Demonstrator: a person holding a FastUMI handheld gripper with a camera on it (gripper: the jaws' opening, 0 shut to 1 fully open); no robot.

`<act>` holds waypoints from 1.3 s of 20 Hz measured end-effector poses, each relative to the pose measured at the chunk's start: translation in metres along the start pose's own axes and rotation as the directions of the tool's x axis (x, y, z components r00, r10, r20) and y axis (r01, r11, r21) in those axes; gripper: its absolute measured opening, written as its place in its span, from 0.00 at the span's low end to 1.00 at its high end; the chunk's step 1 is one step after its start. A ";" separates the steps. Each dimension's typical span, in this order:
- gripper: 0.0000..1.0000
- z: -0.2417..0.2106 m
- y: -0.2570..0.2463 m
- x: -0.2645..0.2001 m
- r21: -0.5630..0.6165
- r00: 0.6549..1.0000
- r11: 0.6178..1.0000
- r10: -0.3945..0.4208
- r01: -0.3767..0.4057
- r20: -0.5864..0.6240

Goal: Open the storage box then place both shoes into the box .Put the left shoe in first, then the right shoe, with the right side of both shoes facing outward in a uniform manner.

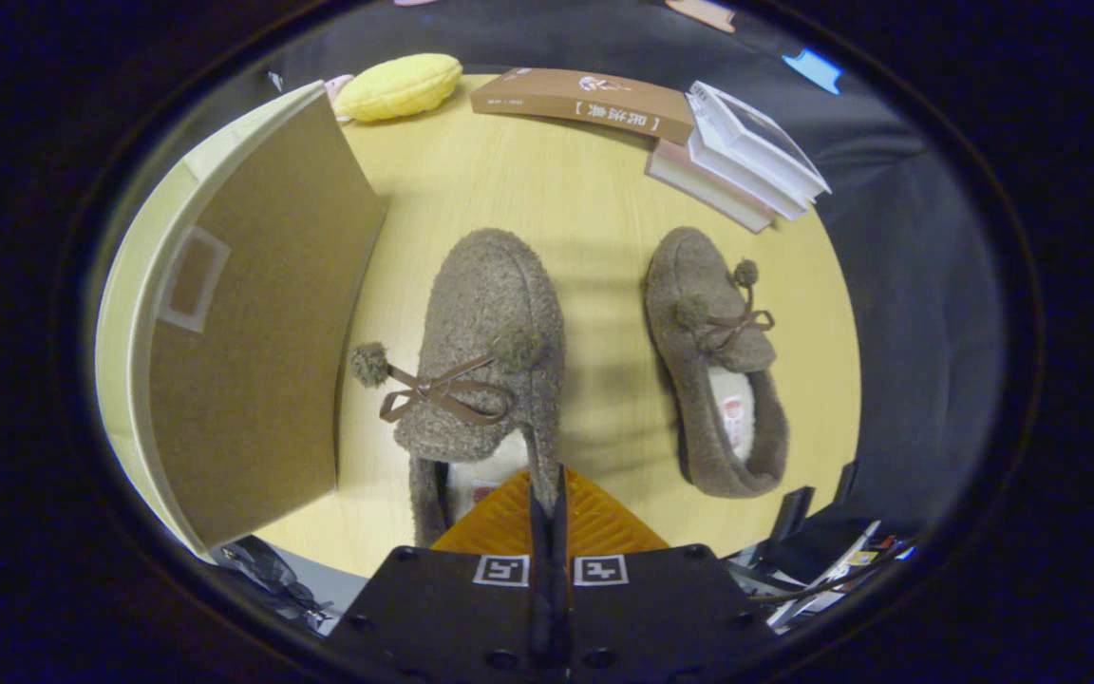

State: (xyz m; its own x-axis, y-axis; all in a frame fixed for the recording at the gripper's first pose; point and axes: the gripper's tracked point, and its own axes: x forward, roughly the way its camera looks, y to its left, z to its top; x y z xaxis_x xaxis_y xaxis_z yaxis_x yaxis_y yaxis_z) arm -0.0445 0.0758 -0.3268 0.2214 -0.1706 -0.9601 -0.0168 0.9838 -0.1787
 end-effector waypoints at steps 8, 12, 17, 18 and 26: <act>0.03 0.016 -0.004 -0.072 0.023 0.993 0.994 -0.105 0.104 0.046; 0.03 0.028 -0.003 -0.118 0.027 0.982 0.984 -0.177 0.175 0.064; 0.04 0.064 0.027 -0.171 0.059 0.976 0.983 -0.183 0.177 0.122; 0.03 0.073 0.037 -0.179 0.063 0.975 0.984 -0.176 0.169 0.133; 0.03 0.095 0.141 -0.165 0.026 0.995 0.999 -0.045 0.043 0.089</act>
State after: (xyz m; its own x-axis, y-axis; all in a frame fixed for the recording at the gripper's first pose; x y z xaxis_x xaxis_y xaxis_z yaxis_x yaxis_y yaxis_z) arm 0.0090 0.2482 -0.1736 0.3083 -0.2091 -0.9280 0.0178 0.9766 -0.2142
